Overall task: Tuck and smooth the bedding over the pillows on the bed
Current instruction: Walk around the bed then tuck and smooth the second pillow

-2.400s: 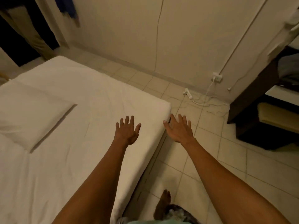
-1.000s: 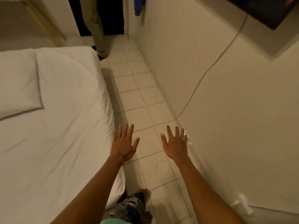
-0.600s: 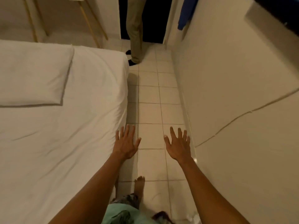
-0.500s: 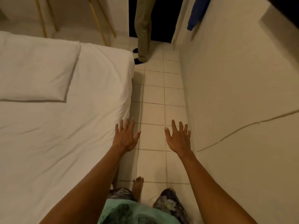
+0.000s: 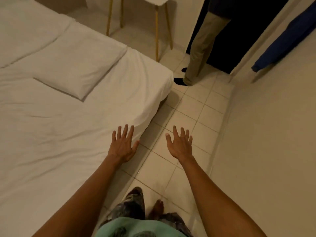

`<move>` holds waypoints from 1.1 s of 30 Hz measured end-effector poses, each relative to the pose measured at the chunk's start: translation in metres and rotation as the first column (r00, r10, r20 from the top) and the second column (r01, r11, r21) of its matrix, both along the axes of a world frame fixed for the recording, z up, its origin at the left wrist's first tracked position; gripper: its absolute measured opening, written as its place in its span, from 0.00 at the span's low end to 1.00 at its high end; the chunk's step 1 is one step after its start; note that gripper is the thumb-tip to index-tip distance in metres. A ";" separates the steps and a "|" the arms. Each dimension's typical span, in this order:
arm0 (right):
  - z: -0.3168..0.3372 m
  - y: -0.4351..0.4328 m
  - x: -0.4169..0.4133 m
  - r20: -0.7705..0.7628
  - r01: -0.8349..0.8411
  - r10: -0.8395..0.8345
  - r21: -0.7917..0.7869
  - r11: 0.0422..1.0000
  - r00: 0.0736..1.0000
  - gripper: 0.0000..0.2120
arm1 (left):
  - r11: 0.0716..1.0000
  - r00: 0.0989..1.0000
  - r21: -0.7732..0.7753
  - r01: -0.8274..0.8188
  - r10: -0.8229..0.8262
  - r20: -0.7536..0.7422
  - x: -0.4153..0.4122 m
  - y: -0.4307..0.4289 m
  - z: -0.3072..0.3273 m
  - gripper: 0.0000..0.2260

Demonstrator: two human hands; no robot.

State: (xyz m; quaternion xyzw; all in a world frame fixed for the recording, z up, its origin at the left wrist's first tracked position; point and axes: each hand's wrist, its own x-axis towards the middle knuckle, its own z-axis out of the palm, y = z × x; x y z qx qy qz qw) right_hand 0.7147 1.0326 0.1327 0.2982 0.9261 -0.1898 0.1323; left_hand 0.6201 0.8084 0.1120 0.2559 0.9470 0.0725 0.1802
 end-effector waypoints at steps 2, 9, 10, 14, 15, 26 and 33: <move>0.001 0.023 -0.020 0.021 -0.070 0.070 -0.019 0.997 0.997 0.32 | 0.998 0.997 -0.010 -0.070 0.070 0.015 -0.002 0.014 -0.002 0.32; -0.016 0.089 -0.107 0.064 -0.276 0.275 0.003 0.961 0.959 0.32 | 0.959 0.957 -0.012 -0.282 0.282 0.068 -0.045 0.073 -0.009 0.31; -0.019 0.098 -0.123 0.048 -0.299 0.298 0.006 0.954 0.953 0.32 | 0.951 0.949 0.006 -0.309 0.308 0.068 -0.057 0.083 -0.012 0.31; -0.017 0.136 -0.181 0.078 -0.374 0.371 0.032 0.927 0.926 0.32 | 0.929 0.923 0.003 -0.370 0.367 0.118 -0.106 0.123 -0.014 0.31; -0.015 0.146 -0.195 0.066 -0.390 0.387 0.038 0.920 0.920 0.32 | 0.921 0.915 0.014 -0.389 0.384 0.120 -0.116 0.132 -0.014 0.31; -0.002 0.273 -0.365 -0.006 -0.461 0.462 0.056 0.885 0.887 0.32 | 0.866 0.864 0.030 -0.499 0.495 0.093 -0.260 0.277 -0.008 0.32; -0.007 0.357 -0.471 0.032 -0.640 0.639 0.038 0.768 0.769 0.33 | 0.763 0.761 0.018 -0.646 0.641 0.098 -0.323 0.369 -0.008 0.31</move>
